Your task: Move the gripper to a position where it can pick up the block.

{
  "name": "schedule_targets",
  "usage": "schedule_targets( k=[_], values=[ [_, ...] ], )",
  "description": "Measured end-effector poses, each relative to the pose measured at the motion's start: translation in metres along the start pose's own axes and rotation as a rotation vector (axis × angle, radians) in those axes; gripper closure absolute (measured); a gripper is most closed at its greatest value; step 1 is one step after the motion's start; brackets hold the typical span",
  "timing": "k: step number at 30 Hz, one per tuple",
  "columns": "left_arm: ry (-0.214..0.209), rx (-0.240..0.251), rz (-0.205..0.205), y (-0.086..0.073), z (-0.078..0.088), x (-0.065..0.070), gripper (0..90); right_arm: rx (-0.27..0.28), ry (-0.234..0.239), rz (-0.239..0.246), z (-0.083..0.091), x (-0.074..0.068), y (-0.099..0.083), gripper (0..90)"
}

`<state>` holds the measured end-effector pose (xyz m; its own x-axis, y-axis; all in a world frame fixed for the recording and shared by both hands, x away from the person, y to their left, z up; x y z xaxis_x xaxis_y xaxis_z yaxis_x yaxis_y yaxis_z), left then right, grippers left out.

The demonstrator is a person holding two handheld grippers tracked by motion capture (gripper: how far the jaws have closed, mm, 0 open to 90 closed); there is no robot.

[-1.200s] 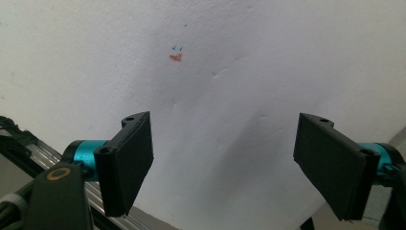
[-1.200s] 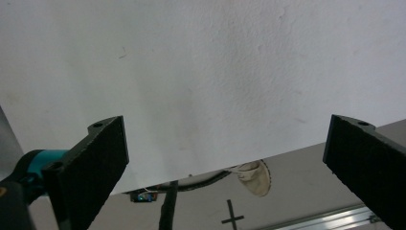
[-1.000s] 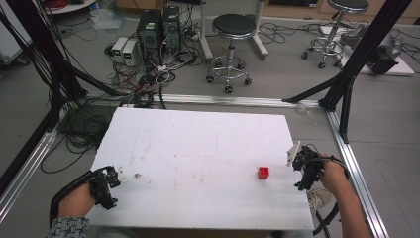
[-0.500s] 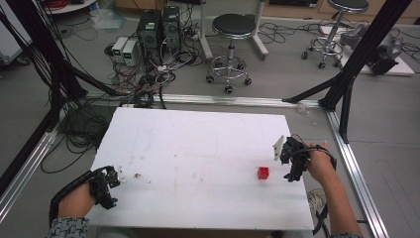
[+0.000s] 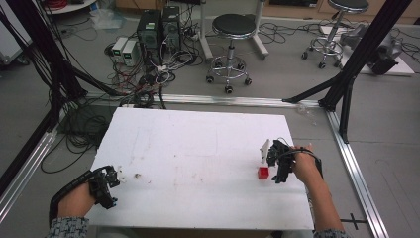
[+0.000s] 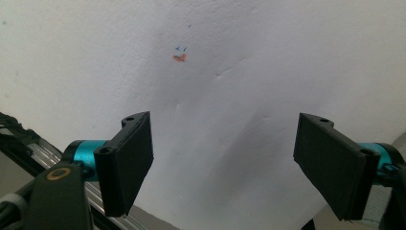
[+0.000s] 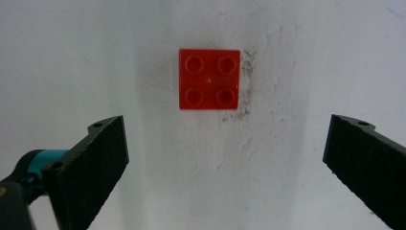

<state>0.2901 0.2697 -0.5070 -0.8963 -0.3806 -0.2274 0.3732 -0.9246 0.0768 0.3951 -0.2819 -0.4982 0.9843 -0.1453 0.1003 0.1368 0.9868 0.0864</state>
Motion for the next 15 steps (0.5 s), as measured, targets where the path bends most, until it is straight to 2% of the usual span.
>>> schedule_targets(
  k=[9,15],
  values=[
    [-0.002,0.003,0.005,0.000,0.000,0.000,21.6,-0.009,0.026,0.016,-0.022,-0.005,0.011,0.8],
    [0.003,0.004,0.007,0.000,-0.001,0.000,21.6,-0.014,0.036,0.026,-0.031,-0.007,0.015,0.8]
  ],
)
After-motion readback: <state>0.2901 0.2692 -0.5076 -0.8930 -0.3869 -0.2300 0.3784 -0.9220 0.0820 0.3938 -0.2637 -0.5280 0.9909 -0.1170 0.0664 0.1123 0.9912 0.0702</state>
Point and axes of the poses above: each handheld gripper's, and its own axes: z roughly backward along the jaws, y roughly out of its top, x roughly to its right, the point moved 2 cm from there along -z, roughly forward along the jaws, and after that the axes turned 7 degrees about -z, right-handed, at the moved point
